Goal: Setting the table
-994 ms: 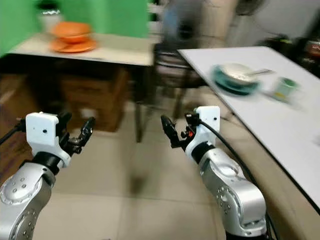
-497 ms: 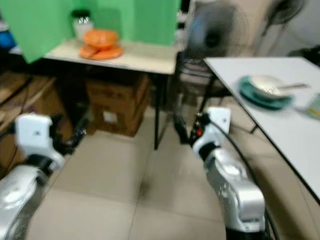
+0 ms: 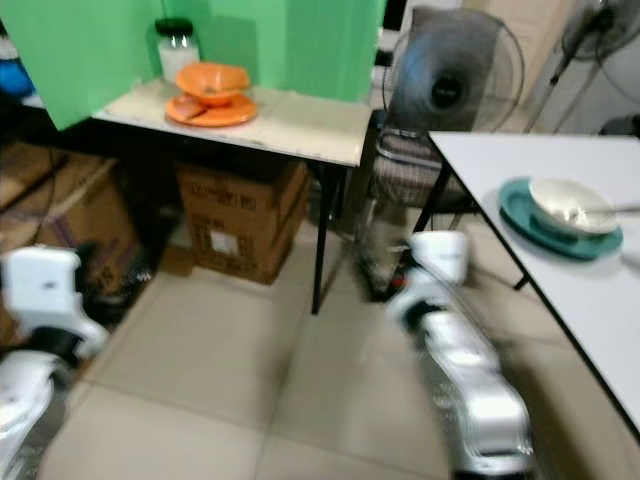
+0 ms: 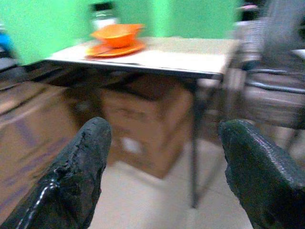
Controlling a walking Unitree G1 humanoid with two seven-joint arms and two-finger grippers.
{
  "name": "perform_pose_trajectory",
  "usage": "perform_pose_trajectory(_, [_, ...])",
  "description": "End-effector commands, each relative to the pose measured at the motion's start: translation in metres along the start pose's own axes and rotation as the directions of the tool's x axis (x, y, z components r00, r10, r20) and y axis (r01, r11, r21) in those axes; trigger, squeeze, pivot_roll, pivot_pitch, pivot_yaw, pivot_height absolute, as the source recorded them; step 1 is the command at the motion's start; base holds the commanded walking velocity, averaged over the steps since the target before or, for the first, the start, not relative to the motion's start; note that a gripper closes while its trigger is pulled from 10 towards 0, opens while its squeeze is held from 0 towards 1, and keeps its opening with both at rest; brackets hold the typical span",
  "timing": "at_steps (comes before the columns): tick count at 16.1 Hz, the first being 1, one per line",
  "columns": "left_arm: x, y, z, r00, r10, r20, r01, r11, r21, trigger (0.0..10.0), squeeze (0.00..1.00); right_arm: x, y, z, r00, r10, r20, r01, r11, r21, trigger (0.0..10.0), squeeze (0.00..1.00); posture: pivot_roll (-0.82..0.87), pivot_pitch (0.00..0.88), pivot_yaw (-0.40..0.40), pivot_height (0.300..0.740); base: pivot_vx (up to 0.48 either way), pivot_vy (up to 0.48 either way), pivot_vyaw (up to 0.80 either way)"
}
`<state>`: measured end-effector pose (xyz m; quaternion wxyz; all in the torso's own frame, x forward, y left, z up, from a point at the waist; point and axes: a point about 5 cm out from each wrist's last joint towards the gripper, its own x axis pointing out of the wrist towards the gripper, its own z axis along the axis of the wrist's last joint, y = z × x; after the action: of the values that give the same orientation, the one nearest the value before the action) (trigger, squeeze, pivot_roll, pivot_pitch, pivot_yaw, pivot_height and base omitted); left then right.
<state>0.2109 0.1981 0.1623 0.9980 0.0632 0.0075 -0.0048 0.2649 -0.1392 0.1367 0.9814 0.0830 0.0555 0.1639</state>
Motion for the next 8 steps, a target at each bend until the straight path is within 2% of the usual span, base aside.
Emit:
perform_pose_trajectory(1, [0.0014,-0.0078,0.0046,0.999,-0.039,0.027,0.040,0.999,-0.014,10.0,0.00,-0.0042,-0.0094,0.0018,1.000,-0.025,0.003,0.025,1.000,-0.018,10.0,0.00,-0.05,0.000,-0.057,0.740,0.382,0.000,0.55])
perform_pose_trajectory(4, [0.0020,-0.0085,0.0045,0.998,-0.047,0.031,0.047,0.999,-0.010,10.0,0.00,-0.0040,-0.0047,0.0012,1.000,-0.001,0.018,0.002,1.000,-0.013,10.0,0.00,-0.04,0.000,-0.055,0.740,0.379,0.000,0.80])
perform_pose_trajectory(5, [0.0027,-0.0080,0.0051,0.998,-0.050,0.035,0.050,0.999,-0.006,10.0,0.00,-0.0033,-0.0051,0.0003,0.999,-0.016,0.030,0.015,1.000,0.026,10.0,0.00,-0.03,0.000,-0.053,0.740,0.379,0.000,0.00])
perform_pose_trajectory(8, [0.0036,-0.0064,0.0057,0.998,-0.058,0.035,0.058,0.998,0.007,10.0,0.00,-0.0005,-0.0021,-0.0013,1.000,0.000,0.025,-0.001,0.999,0.052,10.0,0.00,-0.02,0.000,-0.046,0.740,0.377,0.000,0.00])
